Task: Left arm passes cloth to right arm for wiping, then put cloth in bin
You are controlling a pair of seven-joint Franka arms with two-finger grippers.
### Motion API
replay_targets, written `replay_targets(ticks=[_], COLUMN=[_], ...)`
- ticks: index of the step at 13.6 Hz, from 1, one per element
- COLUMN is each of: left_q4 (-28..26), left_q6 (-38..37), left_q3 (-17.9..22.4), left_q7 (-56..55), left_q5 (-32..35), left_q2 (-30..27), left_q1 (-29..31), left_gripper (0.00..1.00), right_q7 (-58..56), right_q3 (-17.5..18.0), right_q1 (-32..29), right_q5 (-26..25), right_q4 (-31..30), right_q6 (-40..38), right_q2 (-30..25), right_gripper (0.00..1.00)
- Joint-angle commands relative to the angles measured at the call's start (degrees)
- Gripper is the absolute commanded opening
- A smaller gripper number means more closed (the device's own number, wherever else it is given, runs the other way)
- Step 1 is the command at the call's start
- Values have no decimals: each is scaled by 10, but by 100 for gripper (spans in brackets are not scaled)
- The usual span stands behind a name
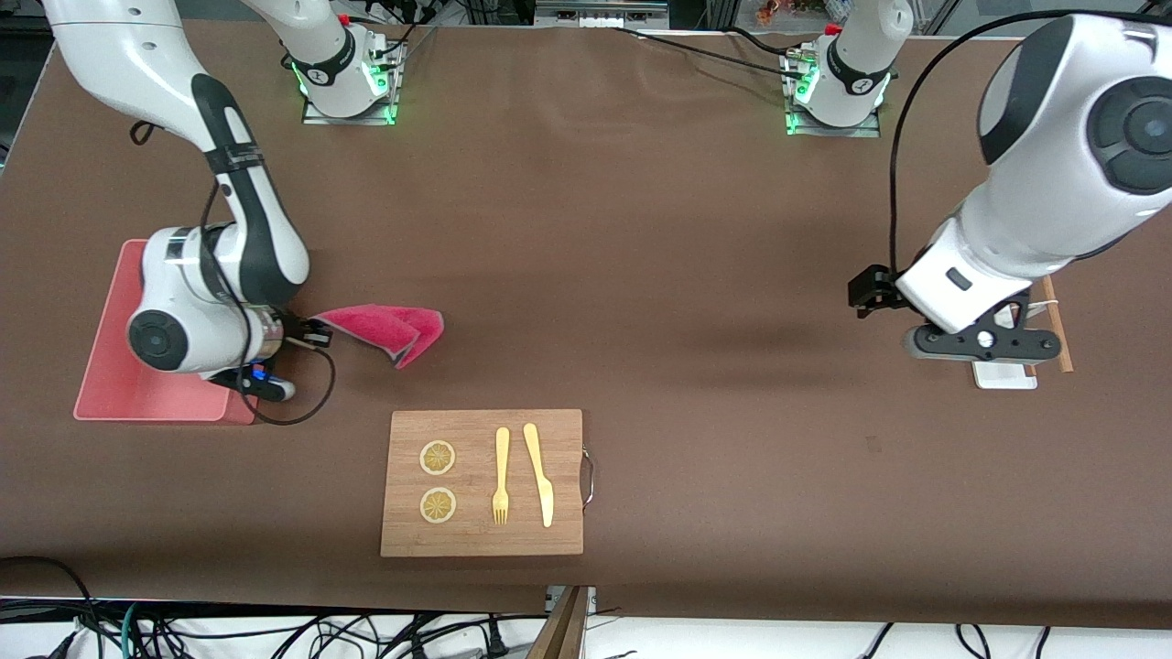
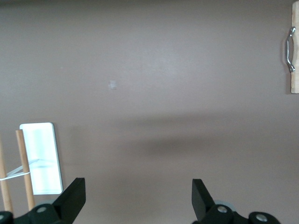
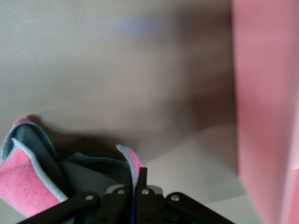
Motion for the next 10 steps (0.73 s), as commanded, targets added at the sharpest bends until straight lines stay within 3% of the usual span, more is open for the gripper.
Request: replay_targets(ticks=[1,3,6,8,10], left_q4=[-10,-66,-215,-255,-308], left_q6=[-10,8,94,117,119], left_q3=[-7,0,52,102,109], left_q7=[30,54,59,111,163], left_q5=[9,-1,-53,-83,-83], left_q2=[-23,-61,-165,-200,-235], left_q1=[18,14,13,10,13], left_gripper=[100,100,100,100,100], right_q7=[-12,10,159,245,326], right_q3=[4,18,85,123,155], right_q1=[5,6,8,16,27], right_q5=[-44,-43,-41,-40,-40], right_q4=[23,38,37,34,35], right_q6=[-9,-6,20,56,96], right_q2=[-1,1,19,34,50], right_gripper=[0,0,0,0,0])
